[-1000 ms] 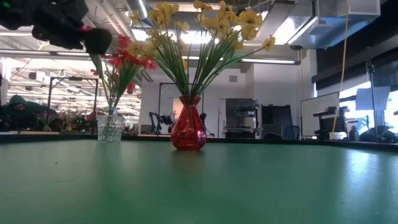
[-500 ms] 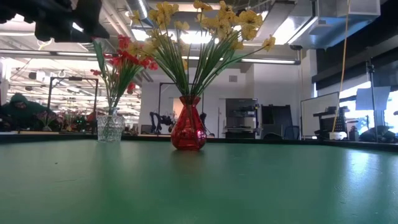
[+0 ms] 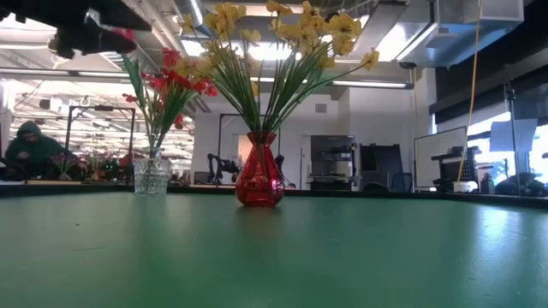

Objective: Sort flowers into vase by color
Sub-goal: Return to Home Position

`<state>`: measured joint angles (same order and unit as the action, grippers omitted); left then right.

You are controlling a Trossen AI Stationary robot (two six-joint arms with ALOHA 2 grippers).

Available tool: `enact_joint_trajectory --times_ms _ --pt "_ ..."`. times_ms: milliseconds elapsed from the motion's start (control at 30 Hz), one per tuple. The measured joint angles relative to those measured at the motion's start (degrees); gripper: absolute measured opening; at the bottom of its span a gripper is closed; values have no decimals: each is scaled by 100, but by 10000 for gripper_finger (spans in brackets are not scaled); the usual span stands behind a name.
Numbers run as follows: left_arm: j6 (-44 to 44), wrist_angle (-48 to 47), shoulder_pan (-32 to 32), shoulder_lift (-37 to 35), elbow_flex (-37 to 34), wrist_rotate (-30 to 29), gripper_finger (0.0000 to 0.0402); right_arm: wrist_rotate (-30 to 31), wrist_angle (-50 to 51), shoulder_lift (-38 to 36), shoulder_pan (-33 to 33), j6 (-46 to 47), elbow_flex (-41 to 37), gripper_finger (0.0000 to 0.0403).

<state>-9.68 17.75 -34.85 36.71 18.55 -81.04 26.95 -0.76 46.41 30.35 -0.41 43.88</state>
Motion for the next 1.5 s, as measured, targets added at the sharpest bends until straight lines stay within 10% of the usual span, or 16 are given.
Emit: enact_joint_trajectory --times_ms 233,667,833,1500 --pt "-786 -193 -144 212 -4 2622 244 -202 56 125 -295 -703 -2 300" --pt "180 1344 1765 1329 -4 4914 74 -1749 1269 -384 -2260 -546 -44 186" --pt "413 1343 2421 1153 -5 5525 7 -2031 1095 -1151 -2570 -579 -479 132" --pt "685 264 2583 -1758 -851 5872 0 -2054 315 -4632 -3003 -225 -2849 4"
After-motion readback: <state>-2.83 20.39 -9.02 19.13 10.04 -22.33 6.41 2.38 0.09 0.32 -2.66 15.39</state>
